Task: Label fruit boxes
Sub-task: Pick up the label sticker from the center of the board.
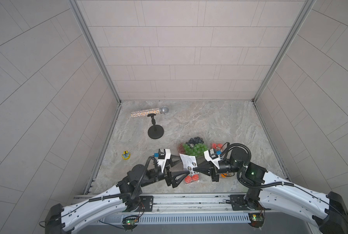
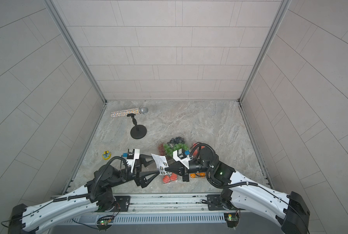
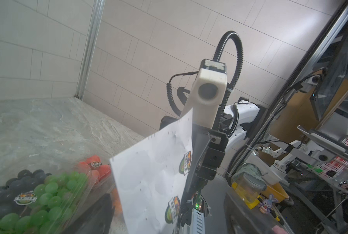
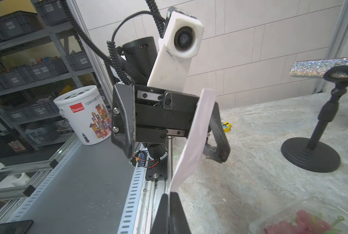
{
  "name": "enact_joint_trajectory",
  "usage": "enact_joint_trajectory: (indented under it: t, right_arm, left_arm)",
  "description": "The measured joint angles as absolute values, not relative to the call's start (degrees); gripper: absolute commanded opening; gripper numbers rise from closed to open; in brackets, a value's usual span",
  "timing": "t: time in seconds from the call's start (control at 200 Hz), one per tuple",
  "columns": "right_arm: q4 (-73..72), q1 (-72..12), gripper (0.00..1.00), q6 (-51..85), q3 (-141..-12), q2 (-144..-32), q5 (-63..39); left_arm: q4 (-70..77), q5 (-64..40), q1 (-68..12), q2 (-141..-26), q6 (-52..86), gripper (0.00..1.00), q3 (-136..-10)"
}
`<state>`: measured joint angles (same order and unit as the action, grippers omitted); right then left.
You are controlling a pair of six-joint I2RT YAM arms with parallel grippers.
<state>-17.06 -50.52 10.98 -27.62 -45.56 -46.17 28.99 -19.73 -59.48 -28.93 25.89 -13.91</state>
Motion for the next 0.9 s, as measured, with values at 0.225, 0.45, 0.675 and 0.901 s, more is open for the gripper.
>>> enact_joint_trajectory:
  t: [0.225, 0.45, 0.675, 0.901]
  right_arm:
    - [-18.1, -50.5, 0.00, 11.0, -27.6, -45.8, -47.7]
    - [-19.2, -50.5, 0.00, 11.4, -27.5, -46.7, -48.9]
    - [-19.4, -50.6, 0.00, 11.4, -27.2, -46.9, -49.2]
    - [-19.5, -50.6, 0.00, 11.4, -27.0, -46.8, -48.5]
  left_arm:
    - [32.0, -20.8, -59.5, -29.0, 24.6, 0.52, -13.9]
    - [34.2, -22.0, -59.5, -32.3, 24.4, 0.41, -13.9]
    - [35.1, -23.0, -59.2, -33.4, 24.6, 0.22, -13.9]
    - [34.4, -23.3, -59.2, -32.1, 24.2, 0.06, -13.9]
